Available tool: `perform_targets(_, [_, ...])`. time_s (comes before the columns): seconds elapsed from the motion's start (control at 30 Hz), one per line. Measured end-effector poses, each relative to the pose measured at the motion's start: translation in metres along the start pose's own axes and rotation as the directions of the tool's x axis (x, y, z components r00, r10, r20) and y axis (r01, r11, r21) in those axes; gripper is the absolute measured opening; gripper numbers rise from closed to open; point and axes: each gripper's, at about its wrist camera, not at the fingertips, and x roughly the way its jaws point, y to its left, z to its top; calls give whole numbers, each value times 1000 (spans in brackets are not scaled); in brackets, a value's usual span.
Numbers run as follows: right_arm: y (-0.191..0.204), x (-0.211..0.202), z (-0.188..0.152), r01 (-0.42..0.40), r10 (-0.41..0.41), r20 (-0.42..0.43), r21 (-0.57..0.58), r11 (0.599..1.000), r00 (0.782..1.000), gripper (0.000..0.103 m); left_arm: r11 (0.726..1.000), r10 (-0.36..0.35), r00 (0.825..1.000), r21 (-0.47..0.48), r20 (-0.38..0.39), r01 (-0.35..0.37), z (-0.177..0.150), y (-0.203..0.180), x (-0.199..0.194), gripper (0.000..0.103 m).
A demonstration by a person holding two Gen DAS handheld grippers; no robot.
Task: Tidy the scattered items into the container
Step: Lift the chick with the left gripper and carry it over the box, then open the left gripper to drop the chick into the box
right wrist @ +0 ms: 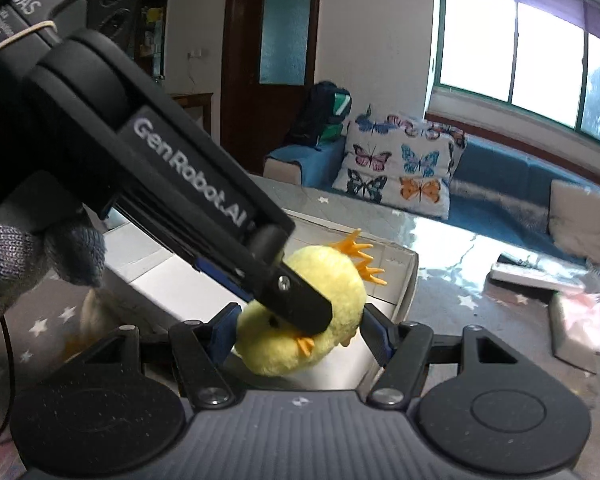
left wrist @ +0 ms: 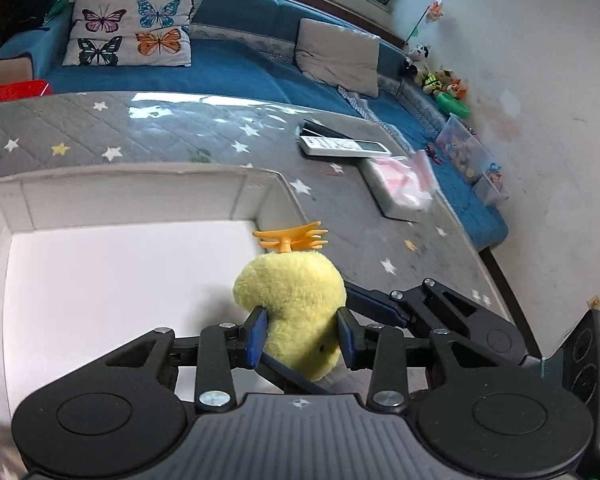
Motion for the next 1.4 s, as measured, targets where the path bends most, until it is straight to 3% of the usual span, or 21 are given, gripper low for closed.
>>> perform_targets(0.23, [-8,51,2,13,-12,-78,9,1000,997,66,999,-6,1000,-54,-30,4,13,27,34,40])
perform_targets(0.53, [-3,73,4,53,-57,-102,-44,998,993,67,996,-6,999,-84,-46,2,16,40,55,38])
perform_targets(1.03, [-8,28,1,64,-64,-27,2,998,998,67,998,52,999,-27,1,-52,8,25,31,38])
perform_targets(1.4, [3,-24,-18,34,-35,20,36,999,999,73,997,68,997,38,49,-69,-24,0,-7,38])
